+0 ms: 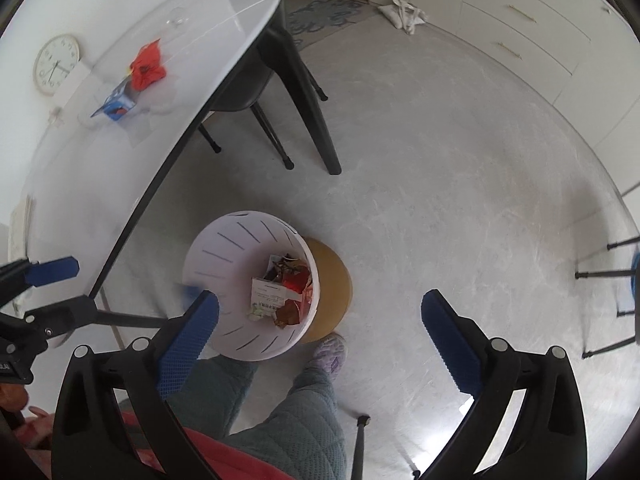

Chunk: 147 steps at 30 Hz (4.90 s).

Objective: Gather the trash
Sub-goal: 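Drop the grey paper and blue bag into the wastebasket with both tools, then move back to the table and grasp the blue bird-printed box with the left tool, then grasp the red crumpled paper with the right tool while the left tool holds the box, then drop the red paper and the bird-printed box into the wastebasket with both tools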

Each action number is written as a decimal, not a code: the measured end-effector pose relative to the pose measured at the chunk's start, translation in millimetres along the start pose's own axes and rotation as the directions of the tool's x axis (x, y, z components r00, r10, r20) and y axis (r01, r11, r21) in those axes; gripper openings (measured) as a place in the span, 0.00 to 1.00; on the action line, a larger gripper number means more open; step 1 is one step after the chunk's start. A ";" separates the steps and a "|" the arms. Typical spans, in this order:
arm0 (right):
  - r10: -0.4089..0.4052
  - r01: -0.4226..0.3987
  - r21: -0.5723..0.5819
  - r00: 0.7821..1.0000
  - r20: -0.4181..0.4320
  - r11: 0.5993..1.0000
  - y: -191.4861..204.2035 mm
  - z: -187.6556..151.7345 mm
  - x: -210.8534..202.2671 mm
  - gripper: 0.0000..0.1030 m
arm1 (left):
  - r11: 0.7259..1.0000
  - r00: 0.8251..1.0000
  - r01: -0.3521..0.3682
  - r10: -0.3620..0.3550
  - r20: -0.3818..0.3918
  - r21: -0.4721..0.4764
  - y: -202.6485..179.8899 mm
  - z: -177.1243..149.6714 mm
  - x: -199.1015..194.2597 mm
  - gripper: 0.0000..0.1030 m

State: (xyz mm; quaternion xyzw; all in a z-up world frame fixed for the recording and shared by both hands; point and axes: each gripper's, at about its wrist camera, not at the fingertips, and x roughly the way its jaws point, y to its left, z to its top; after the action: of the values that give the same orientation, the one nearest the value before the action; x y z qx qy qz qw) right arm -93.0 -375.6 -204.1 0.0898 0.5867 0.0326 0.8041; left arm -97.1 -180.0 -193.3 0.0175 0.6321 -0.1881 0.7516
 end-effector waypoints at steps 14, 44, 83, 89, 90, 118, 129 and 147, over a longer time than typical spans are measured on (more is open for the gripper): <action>0.041 -0.041 0.019 0.998 0.046 0.999 7.1 13.6 -11.3 0.98 | 0.986 0.971 -0.142 0.155 0.184 -0.083 27.6 12.7 -45.1 0.92; 0.010 -0.011 0.017 0.996 0.090 1.000 61.0 75.3 -15.0 0.98 | 0.937 0.966 -0.175 0.223 0.134 -0.302 161.4 174.5 0.2 0.86; 0.028 -0.025 -0.248 1.000 0.007 0.969 241.9 233.1 96.8 0.29 | 0.957 0.954 -0.140 0.199 0.226 -0.254 209.8 86.9 -71.4 0.51; 0.069 -0.057 -0.216 0.996 0.049 0.975 211.7 204.2 52.8 0.29 | 0.967 0.956 -0.125 0.178 0.234 -0.223 195.7 81.3 -72.1 0.51; 0.074 -0.061 -0.212 0.996 0.056 0.975 206.3 199.0 45.4 0.29 | 0.969 0.955 -0.123 0.174 0.238 -0.216 191.5 80.0 -73.0 0.51; 0.091 -0.113 -0.144 0.984 -0.150 0.983 94.3 0.4 64.4 0.73 | 0.994 0.966 -0.107 0.106 0.237 -0.009 50.5 35.7 -59.3 0.51; 0.027 -0.024 0.055 0.999 -0.047 0.998 8.5 3.9 22.7 0.88 | 0.958 0.972 -0.147 0.094 0.215 0.246 -33.5 3.7 -32.9 0.51; -0.010 0.025 0.141 0.995 -0.104 0.990 -40.2 -30.0 36.7 0.88 | 0.860 0.938 -0.298 0.345 -0.040 0.413 -48.0 -25.5 125.1 0.75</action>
State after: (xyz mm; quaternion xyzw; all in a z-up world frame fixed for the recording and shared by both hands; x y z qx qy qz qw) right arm -112.3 -406.1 -254.7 0.1399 0.6289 -0.0116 0.7647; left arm -119.6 -250.4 -307.9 0.2870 0.6095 -0.1841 0.7157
